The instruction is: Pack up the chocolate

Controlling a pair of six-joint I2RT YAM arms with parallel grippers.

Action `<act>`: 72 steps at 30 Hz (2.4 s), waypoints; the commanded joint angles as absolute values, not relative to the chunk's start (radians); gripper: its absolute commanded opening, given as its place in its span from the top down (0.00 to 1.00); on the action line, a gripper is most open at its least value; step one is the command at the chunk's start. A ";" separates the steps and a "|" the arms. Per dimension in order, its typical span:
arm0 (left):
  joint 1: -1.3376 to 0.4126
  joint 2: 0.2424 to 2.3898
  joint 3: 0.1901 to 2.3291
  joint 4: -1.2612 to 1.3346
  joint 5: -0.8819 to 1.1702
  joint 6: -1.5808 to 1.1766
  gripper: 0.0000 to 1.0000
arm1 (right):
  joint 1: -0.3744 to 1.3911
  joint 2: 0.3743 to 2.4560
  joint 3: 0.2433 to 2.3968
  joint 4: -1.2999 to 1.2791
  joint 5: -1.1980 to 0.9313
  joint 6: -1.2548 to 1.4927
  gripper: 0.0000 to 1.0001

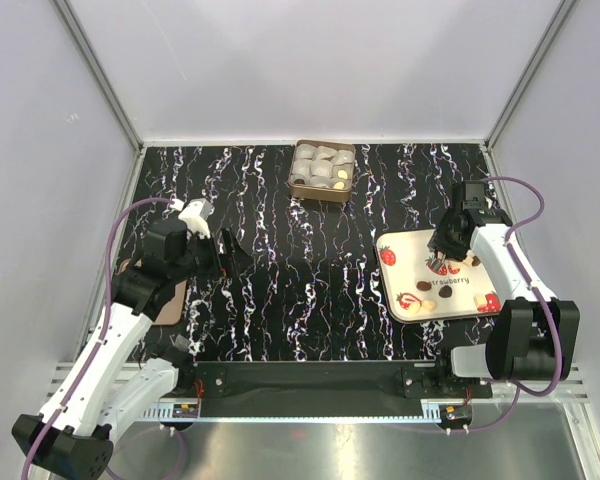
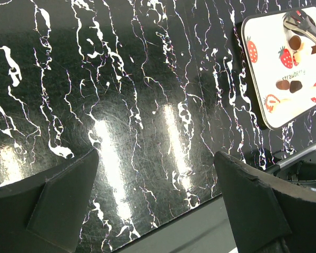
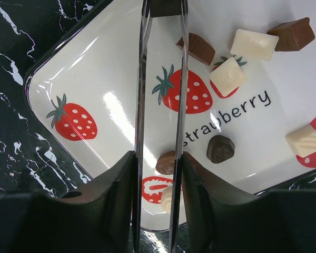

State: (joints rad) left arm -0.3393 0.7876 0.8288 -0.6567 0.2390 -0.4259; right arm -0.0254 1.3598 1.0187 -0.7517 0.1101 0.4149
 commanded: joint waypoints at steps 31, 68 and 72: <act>-0.339 0.802 0.844 -0.595 0.245 -0.420 0.01 | 0.319 1.640 1.625 -0.752 0.055 0.442 0.67; -0.339 0.844 0.845 -0.597 0.215 -0.403 0.01 | 0.463 2.214 2.069 -0.620 0.083 0.281 0.60; -0.337 0.854 0.845 -0.594 0.216 -0.402 0.01 | 0.463 2.215 2.071 -0.615 0.089 0.278 0.59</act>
